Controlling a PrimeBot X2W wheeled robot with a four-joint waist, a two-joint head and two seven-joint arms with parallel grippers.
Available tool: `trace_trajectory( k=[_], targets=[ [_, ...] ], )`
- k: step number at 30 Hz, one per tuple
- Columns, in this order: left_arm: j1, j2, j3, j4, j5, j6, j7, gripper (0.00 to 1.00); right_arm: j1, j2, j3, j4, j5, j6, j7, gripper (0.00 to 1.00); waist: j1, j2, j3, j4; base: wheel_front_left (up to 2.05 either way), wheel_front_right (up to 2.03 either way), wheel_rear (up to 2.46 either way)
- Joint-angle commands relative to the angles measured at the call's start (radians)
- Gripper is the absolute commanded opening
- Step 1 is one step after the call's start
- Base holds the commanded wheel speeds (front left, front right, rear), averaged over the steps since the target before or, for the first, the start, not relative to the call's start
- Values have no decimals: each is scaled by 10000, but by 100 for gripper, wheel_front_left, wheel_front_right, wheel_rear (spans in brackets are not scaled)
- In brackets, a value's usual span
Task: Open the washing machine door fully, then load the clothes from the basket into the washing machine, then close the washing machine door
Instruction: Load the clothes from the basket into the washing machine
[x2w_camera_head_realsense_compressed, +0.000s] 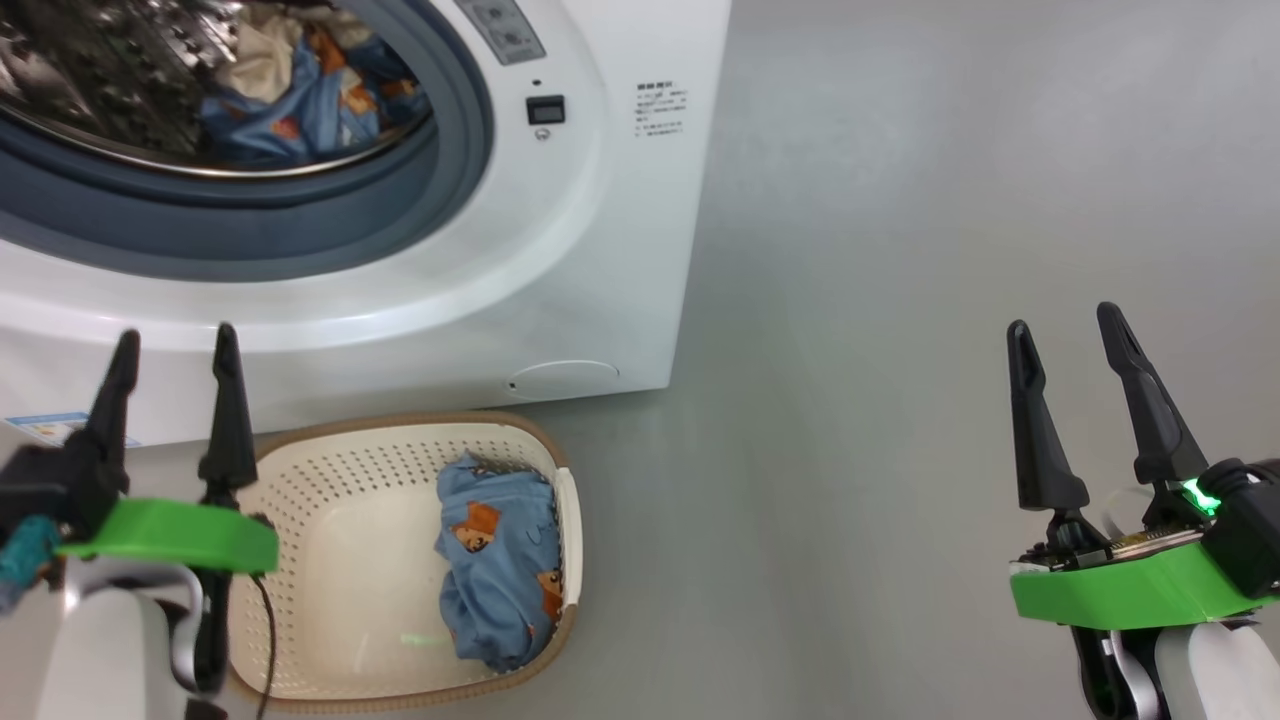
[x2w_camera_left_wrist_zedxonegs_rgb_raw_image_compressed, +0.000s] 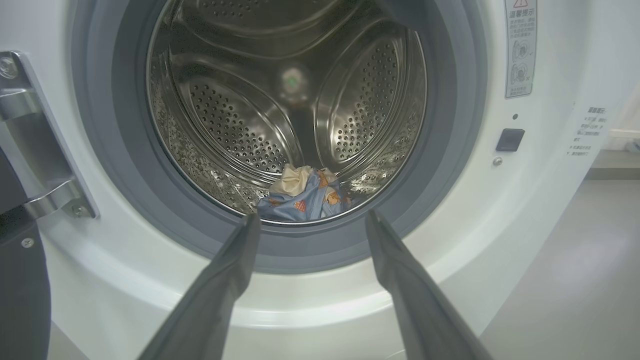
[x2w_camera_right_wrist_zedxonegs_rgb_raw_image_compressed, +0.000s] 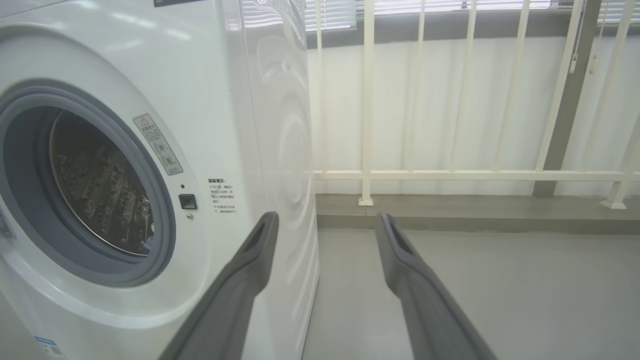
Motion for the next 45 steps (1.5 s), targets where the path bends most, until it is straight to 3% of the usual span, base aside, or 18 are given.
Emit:
trace_trajectory(
  k=[1, 29, 45],
  targets=[
    [195, 217, 305, -409, 74, -18, -64, 100, 104, -155, 85, -216, -95, 71, -48, 100, 0, 0, -191, 144, 0, 0, 0],
    [2998, -376, 871, -2574, 218, -19, -64, 100, 1090, -199, -285, -241, -79, 71, -48, 100, 0, 0, -990, 406, 0, 0, 0],
    [3281, -450, 910, -2924, 266, -19, -64, 100, 1091, -112, -304, -281, -96, 71, -48, 100, 0, 0, -953, 375, 0, 0, 0]
  ],
)
